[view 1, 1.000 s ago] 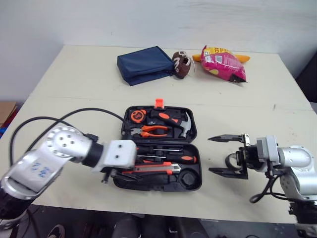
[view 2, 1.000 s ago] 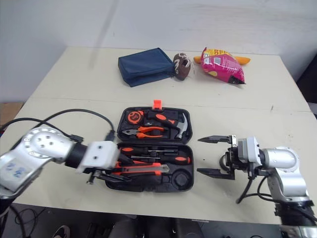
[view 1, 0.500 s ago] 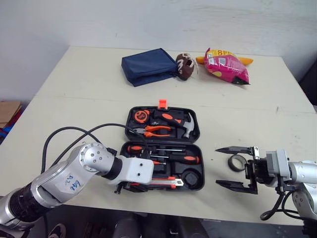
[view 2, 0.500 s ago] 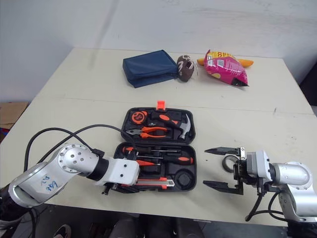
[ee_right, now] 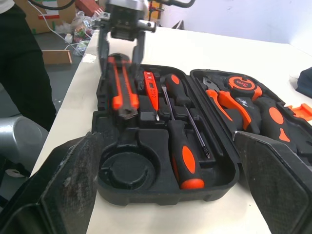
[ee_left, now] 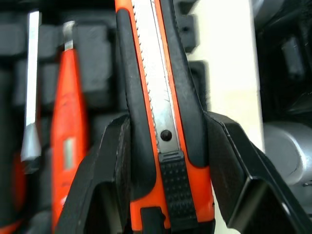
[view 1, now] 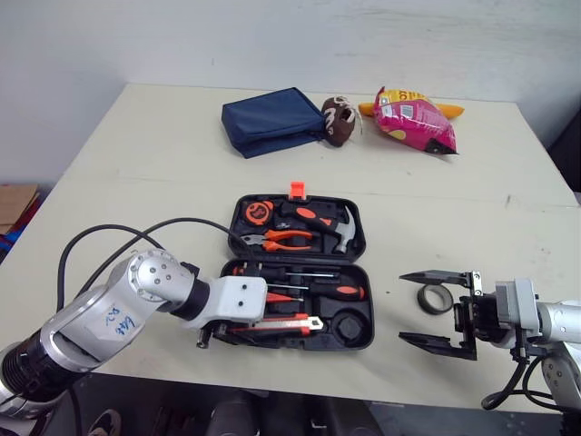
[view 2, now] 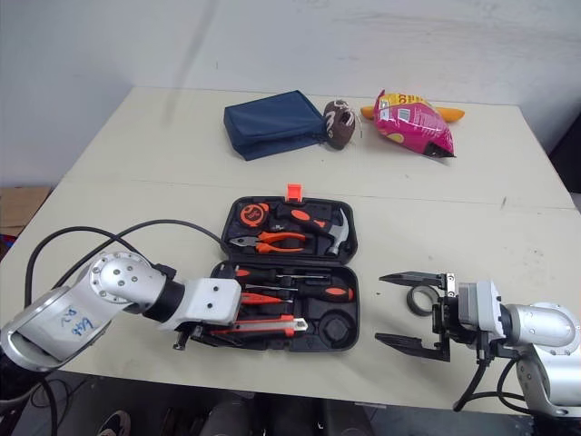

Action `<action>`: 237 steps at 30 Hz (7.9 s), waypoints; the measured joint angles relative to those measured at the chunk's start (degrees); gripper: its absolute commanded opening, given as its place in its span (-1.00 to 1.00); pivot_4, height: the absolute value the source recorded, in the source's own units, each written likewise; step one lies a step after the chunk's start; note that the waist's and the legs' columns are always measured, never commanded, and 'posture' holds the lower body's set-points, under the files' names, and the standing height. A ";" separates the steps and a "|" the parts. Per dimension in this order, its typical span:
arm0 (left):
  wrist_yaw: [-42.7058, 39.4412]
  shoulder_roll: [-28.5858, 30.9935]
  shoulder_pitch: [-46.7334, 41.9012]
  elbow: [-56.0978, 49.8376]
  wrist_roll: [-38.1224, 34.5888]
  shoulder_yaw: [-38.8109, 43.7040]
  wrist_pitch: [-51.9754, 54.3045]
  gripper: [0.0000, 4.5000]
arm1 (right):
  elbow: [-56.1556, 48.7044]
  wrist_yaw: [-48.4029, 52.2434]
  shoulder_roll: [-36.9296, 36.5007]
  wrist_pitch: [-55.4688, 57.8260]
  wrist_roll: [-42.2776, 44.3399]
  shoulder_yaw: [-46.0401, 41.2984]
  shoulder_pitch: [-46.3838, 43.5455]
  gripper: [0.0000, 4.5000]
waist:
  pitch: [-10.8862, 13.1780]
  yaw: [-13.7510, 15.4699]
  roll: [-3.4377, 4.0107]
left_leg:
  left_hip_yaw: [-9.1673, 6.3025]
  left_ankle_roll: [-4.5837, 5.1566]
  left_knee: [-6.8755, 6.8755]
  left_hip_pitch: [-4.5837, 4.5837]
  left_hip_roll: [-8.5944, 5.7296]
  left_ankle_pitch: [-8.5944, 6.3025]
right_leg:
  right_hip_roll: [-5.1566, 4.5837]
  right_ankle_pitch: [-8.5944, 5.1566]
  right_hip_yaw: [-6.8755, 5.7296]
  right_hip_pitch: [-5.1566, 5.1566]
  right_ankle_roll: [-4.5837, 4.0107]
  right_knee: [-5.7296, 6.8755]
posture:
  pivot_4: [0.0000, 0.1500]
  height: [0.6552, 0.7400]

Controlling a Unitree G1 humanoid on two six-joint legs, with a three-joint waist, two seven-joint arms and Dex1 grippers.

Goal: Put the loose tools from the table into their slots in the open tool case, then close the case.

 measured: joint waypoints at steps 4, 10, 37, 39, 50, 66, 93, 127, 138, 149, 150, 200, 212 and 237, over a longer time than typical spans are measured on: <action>-0.09 -1.12 -3.08 0.82 0.91 -0.45 -0.04 -0.33 | 2.86 1.00 0.45 -1.43 -0.08 0.01 -0.42 1.00 | 0.01 0.02 -0.02 | 0.02 -0.04 0.01 -0.01 -0.01 0.02 | 0.00 0.00 0.01 0.00 0.00 -0.01 | 1.00 1.00; -0.28 -2.10 -4.12 2.38 2.40 -3.59 -0.06 -0.33 | 5.88 2.02 1.06 -3.71 -0.74 0.02 -0.57 1.00 | 0.02 -0.09 -0.02 | 0.02 -0.07 0.00 0.00 0.01 0.04 | 0.03 0.00 0.01 -0.02 0.00 0.01 | 1.00 1.00; -1.43 -5.49 -3.92 4.62 9.04 -8.00 -4.52 0.28 | 5.91 0.94 1.74 -4.98 -1.18 0.07 -0.33 1.00 | 0.01 0.09 -0.01 | 0.01 -0.04 0.14 0.01 0.00 0.02 | -0.01 0.00 0.02 0.04 0.00 0.07 | 1.00 1.00; -1.93 -5.69 -4.03 5.36 8.66 -6.57 -7.07 0.28 | 6.10 1.02 2.03 -5.33 -1.19 0.07 -0.33 1.00 | 0.01 0.00 -0.01 | 0.02 -0.05 0.14 0.00 0.01 0.03 | 0.00 0.00 0.01 0.02 0.00 0.08 | 1.00 1.00; -8.64 -7.89 -3.62 6.42 -5.61 11.23 -14.80 0.28 | 8.44 2.00 2.75 -6.33 -1.51 0.87 -1.70 1.00 | -0.03 -0.13 0.06 | 0.05 -0.06 0.18 0.02 0.02 0.03 | 0.00 -0.01 0.02 0.04 0.01 0.10 | 1.00 1.00; -3.49 -19.73 14.43 20.99 -0.81 11.39 -39.76 -0.98 | 10.23 1.76 3.65 -8.55 -2.09 2.12 -1.43 1.00 | -0.03 -0.06 0.05 | 0.04 0.09 0.22 0.01 0.03 -0.07 | 0.01 0.00 0.00 0.03 0.02 0.12 | 1.00 1.00; -0.87 -21.02 13.56 29.34 5.61 4.97 -44.98 -0.98 | 6.13 -2.67 3.95 -6.84 -2.23 2.28 -0.73 1.00 | -0.76 -0.04 0.49 | 0.01 0.19 0.13 0.19 0.03 -0.13 | -0.02 0.01 -0.01 0.22 0.02 0.10 | 1.00 1.00; 6.16 -1.33 25.99 68.28 -6.84 53.35 -52.80 0.98 | 57.97 -7.57 -10.04 -28.78 -7.93 -25.17 1.98 1.00 | -0.14 -1.70 0.03 | 0.14 -0.04 -0.61 0.78 0.06 -0.40 | -0.14 -0.20 -0.14 0.46 -0.28 -0.26 | 1.00 1.00; 7.71 -9.80 28.54 35.43 -13.14 46.60 -41.59 0.98 | 31.21 -11.11 -11.76 -10.59 -10.72 -13.06 2.06 1.00 | -0.07 -1.58 0.18 | 0.21 -0.20 -0.59 0.37 0.07 -0.24 | -0.08 -0.17 -0.06 0.01 -0.17 -0.06 | 1.00 1.00; 7.35 -12.20 24.25 12.94 -16.87 32.73 -31.86 0.98 | -4.46 -14.75 -29.64 33.85 -10.68 -2.11 3.77 1.00 | -0.03 -1.57 0.33 | 0.06 -0.34 -0.28 -0.10 0.09 -0.28 | 0.05 -0.26 0.01 -0.20 0.08 -0.17 | 1.00 1.00; 7.11 -12.40 23.55 12.62 -17.23 32.33 -31.73 0.98 | -6.72 -14.48 -31.19 36.15 -10.65 -1.06 3.53 1.00 | -0.01 -1.52 0.34 | 0.06 -0.32 -0.25 -0.11 0.08 -0.29 | 0.03 -0.26 0.02 -0.20 0.08 -0.17 | 1.00 1.00; 2.58 -9.69 29.39 3.02 -25.20 31.52 -22.93 1.00 | -20.40 -5.07 -16.26 41.39 -15.54 36.25 -29.87 -0.99 | 0.07 -1.69 0.13 | 0.02 -0.17 0.07 -0.24 0.07 -0.35 | -0.04 -0.31 -0.02 -0.20 0.14 -0.15 | 1.00 1.00; 2.27 -9.18 29.40 3.34 -24.86 32.01 -23.22 1.00 | -21.54 -5.58 -17.64 45.84 -22.67 40.50 -32.39 -0.99 | 0.05 -1.55 0.09 | 0.02 -0.16 0.11 -0.20 0.06 -0.35 | -0.07 -0.33 -0.03 -0.19 0.09 -0.08 | 1.00 1.00; 3.15 -9.24 29.18 4.44 -23.51 31.99 -23.81 1.00 | -26.41 -7.73 -18.81 47.62 -30.80 44.65 -33.23 -0.99 | -0.48 -1.37 -0.74 | -0.01 -0.02 0.15 -0.07 0.04 -0.44 | -0.26 -0.27 -0.16 0.01 0.04 -0.17 | 1.00 1.00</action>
